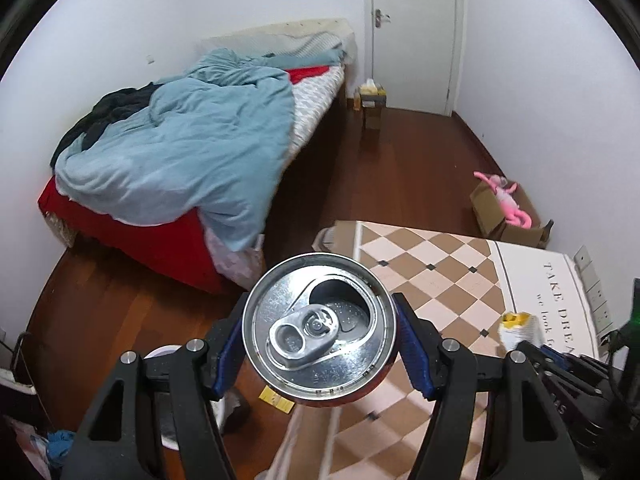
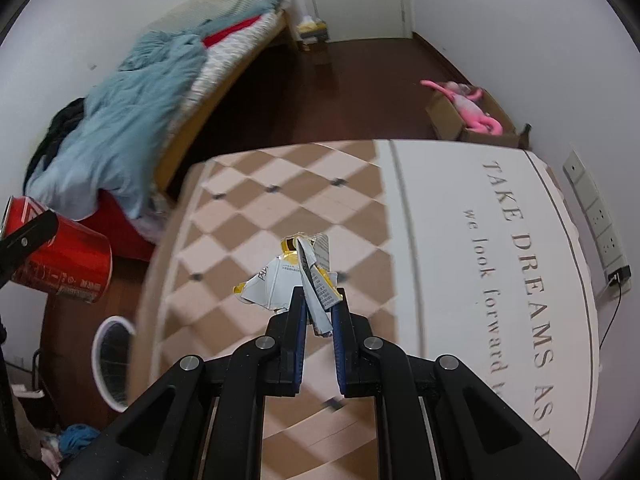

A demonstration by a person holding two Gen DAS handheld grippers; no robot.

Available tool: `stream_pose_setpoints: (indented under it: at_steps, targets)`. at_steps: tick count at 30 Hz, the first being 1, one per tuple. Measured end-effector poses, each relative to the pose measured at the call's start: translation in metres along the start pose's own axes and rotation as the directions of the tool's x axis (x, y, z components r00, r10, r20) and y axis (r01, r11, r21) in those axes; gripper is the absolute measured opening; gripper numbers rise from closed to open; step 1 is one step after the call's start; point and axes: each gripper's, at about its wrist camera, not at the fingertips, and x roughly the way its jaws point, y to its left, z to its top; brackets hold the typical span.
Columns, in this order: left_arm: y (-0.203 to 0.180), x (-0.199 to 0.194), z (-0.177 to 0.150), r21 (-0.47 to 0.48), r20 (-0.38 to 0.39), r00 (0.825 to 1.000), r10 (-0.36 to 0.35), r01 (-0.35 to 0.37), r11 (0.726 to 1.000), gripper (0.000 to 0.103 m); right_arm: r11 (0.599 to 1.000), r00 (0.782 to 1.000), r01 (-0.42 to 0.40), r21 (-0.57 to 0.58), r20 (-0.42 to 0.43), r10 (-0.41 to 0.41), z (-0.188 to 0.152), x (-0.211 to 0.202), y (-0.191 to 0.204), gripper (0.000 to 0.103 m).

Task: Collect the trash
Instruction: 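Carry the can and wrapper over the white bin and open both tools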

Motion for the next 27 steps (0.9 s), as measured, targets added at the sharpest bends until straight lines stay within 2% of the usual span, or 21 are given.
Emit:
stream_pose_setpoints:
  at_steps: [6,12,16,18,21,22,27]
  targets:
    - [0.088,-0.043,-0.021,-0.067,0.007,0.999,0.042,-0.042,0.997,0.064,0.993,0.995,-0.095,-0.074,-0.002,0.095,-0.014,-0.026,0.078,0.012]
    - [0.191,-0.041,-0.058,-0.148,-0.079,0.99,0.12,-0.13,0.98,0.064,0.96,0.975,-0.219,-0.173,-0.079,0.208,-0.045,-0.013,0.188,0.012]
    - [0.256,-0.007,-0.088,-0.233,-0.192,0.974,0.119,-0.163,0.959,0.064,0.928,0.951,-0.291,-0.231,-0.171,0.256,-0.074,0.021,0.268,0.012]
    - [0.284,0.021,-0.103,-0.285,-0.259,0.962,0.083,-0.158,0.945,0.064,0.916,0.94,-0.313,-0.249,-0.221,0.261,-0.087,0.041,0.299,0.012]
    - [0.318,0.067,-0.124,-0.362,-0.346,0.938,0.019,-0.152,0.92,0.064,0.899,0.921,-0.33,-0.287,-0.304,0.241,-0.107,0.083,0.346,0.012]
    - [0.329,0.087,-0.132,-0.381,-0.382,0.924,0.001,-0.159,0.911,0.064,0.896,0.918,-0.333,-0.294,-0.32,0.236,-0.112,0.092,0.353,0.012]
    - [0.356,0.146,-0.153,-0.431,-0.466,0.883,-0.065,-0.162,0.888,0.064,0.888,0.891,-0.331,-0.32,-0.416,0.183,-0.135,0.155,0.396,0.012]
